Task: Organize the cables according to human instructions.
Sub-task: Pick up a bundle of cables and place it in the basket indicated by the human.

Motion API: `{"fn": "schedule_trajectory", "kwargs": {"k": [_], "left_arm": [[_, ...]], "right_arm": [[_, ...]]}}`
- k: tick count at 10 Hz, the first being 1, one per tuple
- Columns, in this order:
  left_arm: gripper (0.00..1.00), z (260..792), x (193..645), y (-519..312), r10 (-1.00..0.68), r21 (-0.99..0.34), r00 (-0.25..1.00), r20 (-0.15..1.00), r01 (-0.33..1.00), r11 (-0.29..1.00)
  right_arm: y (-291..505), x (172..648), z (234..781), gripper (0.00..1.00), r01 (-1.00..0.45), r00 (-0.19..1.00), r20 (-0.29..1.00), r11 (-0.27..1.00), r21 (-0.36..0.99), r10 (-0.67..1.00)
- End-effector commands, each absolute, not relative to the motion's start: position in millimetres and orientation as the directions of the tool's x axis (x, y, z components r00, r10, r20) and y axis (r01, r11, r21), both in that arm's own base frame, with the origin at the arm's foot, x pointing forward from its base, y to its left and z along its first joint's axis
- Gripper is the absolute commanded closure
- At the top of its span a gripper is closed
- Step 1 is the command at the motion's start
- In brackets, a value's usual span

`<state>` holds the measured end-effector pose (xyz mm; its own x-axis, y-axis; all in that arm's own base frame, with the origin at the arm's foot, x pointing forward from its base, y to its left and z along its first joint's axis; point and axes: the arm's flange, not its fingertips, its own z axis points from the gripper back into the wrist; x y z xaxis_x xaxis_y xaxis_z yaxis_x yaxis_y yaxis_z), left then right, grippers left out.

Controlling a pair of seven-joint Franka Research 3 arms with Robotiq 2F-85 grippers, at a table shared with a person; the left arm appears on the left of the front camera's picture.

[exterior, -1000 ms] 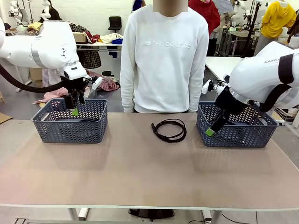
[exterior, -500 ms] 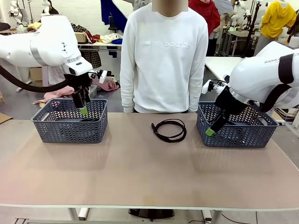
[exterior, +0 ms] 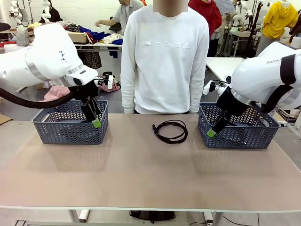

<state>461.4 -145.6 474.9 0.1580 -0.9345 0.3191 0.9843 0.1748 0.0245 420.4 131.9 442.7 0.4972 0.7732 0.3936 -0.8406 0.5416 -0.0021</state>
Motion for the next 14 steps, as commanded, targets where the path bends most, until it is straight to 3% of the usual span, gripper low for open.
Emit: {"fn": "schedule_trajectory", "kwargs": {"k": [1, 5, 6, 14], "left_arm": [[0.0, 471, 445, -154, -0.912, 0.026, 0.174, 0.371, 0.98, 0.198], [0.0, 463, 437, -159, -0.893, 0.001, 0.26, 0.368, 0.96, 0.281], [0.0, 469, 441, -165, -0.915, 0.006, 0.18, 0.362, 0.981, 0.195], [0.0, 469, 441, -165, -0.915, 0.006, 0.18, 0.362, 0.981, 0.195]], "right_arm": [[133, 422, 444, 0.0, -0.839, 0.499, 0.394, 0.544, -0.004, 0.772], [133, 422, 444, 0.0, -0.839, 0.499, 0.394, 0.544, -0.004, 0.772], [133, 422, 444, 0.0, -0.839, 0.499, 0.394, 0.544, -0.004, 0.772], [133, 422, 444, 0.0, -0.839, 0.499, 0.394, 0.544, -0.004, 0.772]]}}
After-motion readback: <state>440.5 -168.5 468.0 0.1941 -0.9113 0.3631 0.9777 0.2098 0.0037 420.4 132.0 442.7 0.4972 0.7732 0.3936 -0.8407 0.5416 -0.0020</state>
